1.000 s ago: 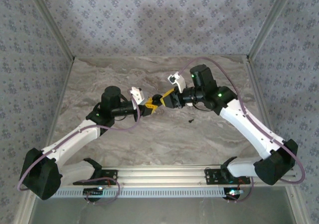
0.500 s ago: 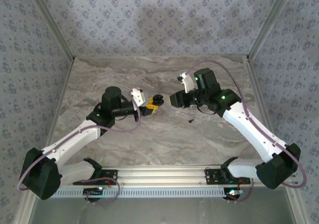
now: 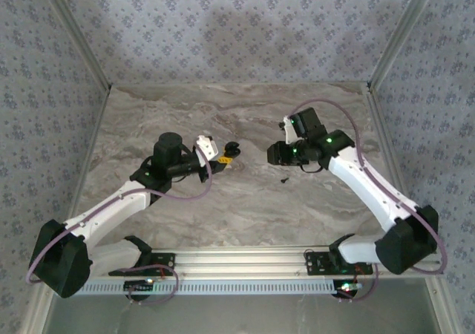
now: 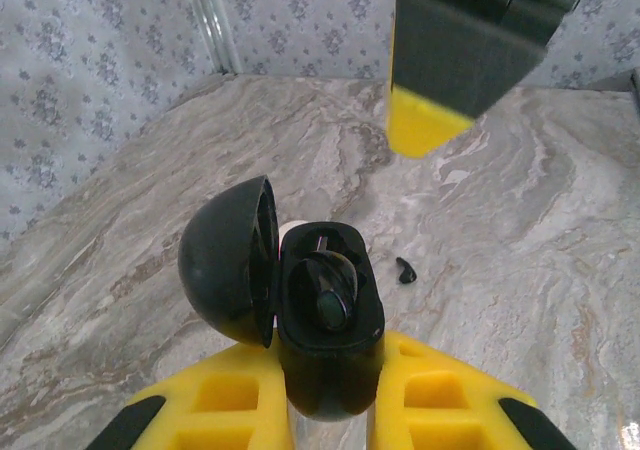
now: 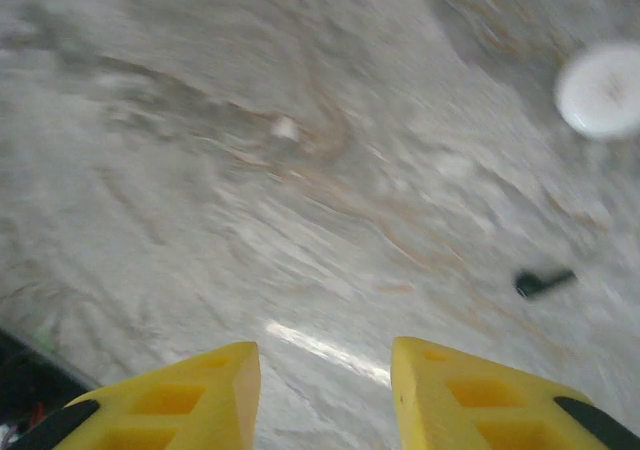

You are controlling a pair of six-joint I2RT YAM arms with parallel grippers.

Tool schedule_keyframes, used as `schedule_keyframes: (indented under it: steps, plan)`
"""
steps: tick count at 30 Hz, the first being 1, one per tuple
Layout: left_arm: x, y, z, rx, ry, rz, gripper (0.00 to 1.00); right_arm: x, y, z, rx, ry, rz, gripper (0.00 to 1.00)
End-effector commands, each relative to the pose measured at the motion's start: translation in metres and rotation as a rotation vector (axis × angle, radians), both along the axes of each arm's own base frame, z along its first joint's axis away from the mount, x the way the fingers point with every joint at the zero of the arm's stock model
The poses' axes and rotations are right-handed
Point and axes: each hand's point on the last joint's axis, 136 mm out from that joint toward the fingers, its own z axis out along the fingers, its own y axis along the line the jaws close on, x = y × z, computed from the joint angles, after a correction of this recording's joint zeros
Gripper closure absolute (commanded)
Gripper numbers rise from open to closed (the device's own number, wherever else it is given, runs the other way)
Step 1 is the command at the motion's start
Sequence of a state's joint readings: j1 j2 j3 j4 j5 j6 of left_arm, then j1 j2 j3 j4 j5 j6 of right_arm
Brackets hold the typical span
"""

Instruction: Insert the wireless bluetooth earbuds into the charging case

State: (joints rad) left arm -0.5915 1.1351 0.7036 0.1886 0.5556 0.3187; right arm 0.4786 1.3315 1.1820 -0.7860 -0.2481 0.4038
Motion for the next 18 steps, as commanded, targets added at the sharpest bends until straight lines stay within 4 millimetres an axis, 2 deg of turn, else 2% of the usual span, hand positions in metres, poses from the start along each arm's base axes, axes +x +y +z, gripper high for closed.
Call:
schedule_keyframes:
  steps: [1, 4, 7, 12, 14, 18]
  plan:
    - [0.001, 0.001, -0.006, 0.018, -0.003, 0.014, 0.87, -0.019, -0.032, -0.045, -0.177, 0.17, -0.051, 0.56]
    - [0.002, 0.002, -0.009, 0.023, 0.007, 0.023, 0.87, -0.012, -0.039, -0.063, -0.239, 0.179, -0.009, 0.54]
    - [0.002, 0.002, -0.01, 0.021, 0.015, 0.028, 0.87, 0.002, -0.039, -0.077, -0.267, 0.173, 0.068, 0.48]
    - [0.002, 0.004, -0.012, 0.021, 0.02, 0.038, 0.87, 0.021, -0.037, -0.108, -0.251, 0.216, 0.129, 0.47]
    - [0.002, 0.005, -0.013, 0.024, 0.02, 0.042, 0.87, 0.034, -0.033, -0.112, -0.238, 0.207, 0.147, 0.47]
    - [0.004, 0.004, -0.014, 0.028, 0.024, 0.042, 0.87, 0.042, -0.024, -0.126, -0.201, 0.23, 0.173, 0.47]
